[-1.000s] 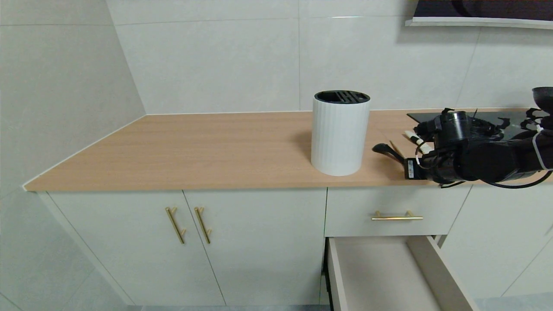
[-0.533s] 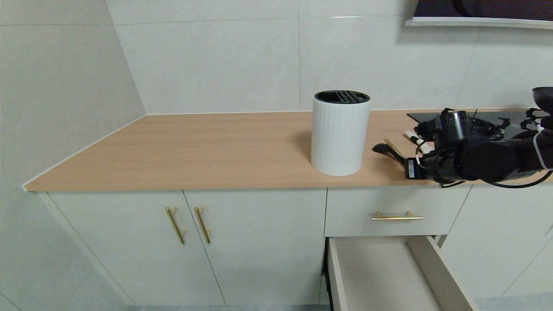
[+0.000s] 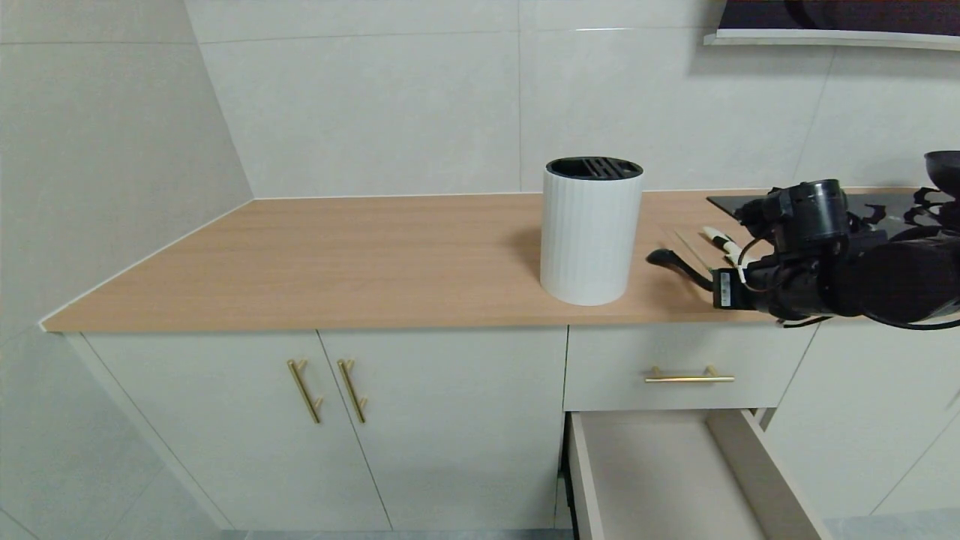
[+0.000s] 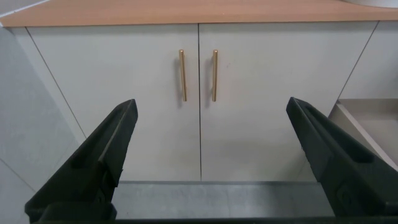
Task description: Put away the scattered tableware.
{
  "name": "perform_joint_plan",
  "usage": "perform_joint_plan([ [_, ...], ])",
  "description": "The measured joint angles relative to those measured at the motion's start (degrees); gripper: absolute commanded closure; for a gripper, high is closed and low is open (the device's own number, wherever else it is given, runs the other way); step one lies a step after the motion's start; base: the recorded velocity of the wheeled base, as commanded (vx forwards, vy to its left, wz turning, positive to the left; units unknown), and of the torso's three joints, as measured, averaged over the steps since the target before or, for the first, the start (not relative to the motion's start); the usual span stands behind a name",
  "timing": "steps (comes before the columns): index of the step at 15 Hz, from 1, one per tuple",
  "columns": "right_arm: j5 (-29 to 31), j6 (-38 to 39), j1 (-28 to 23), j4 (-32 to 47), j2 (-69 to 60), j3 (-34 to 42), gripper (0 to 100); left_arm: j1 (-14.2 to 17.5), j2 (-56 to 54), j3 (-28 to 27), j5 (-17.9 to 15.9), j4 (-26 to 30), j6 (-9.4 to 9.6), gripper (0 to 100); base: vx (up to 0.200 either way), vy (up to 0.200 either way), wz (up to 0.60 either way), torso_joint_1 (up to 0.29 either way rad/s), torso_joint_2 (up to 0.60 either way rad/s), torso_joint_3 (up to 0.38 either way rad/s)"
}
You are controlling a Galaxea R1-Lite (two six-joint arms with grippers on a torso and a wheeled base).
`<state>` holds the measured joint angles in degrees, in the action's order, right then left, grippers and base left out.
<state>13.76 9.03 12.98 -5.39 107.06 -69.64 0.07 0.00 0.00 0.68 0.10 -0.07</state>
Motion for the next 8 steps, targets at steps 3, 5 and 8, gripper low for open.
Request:
perform_joint_plan([
  [3,0.0,1.0,2.8,0.1,-10.1,7.5,100,0.0,0.0,0.0,0.0,0.0,0.00,0,0.000,0.000,0.00,0.000,0.00,0.000],
  [5,-0.1,1.2,5.4,1.0,-18.0,13.3,100,0.0,0.0,0.0,0.0,0.0,0.00,0,0.000,0.000,0.00,0.000,0.00,0.000],
  [8,-2.1,1.2,7.7,13.9,-27.5,17.4,100,0.0,0.0,0.0,0.0,0.0,0.00,0,0.000,0.000,0.00,0.000,0.00,0.000],
])
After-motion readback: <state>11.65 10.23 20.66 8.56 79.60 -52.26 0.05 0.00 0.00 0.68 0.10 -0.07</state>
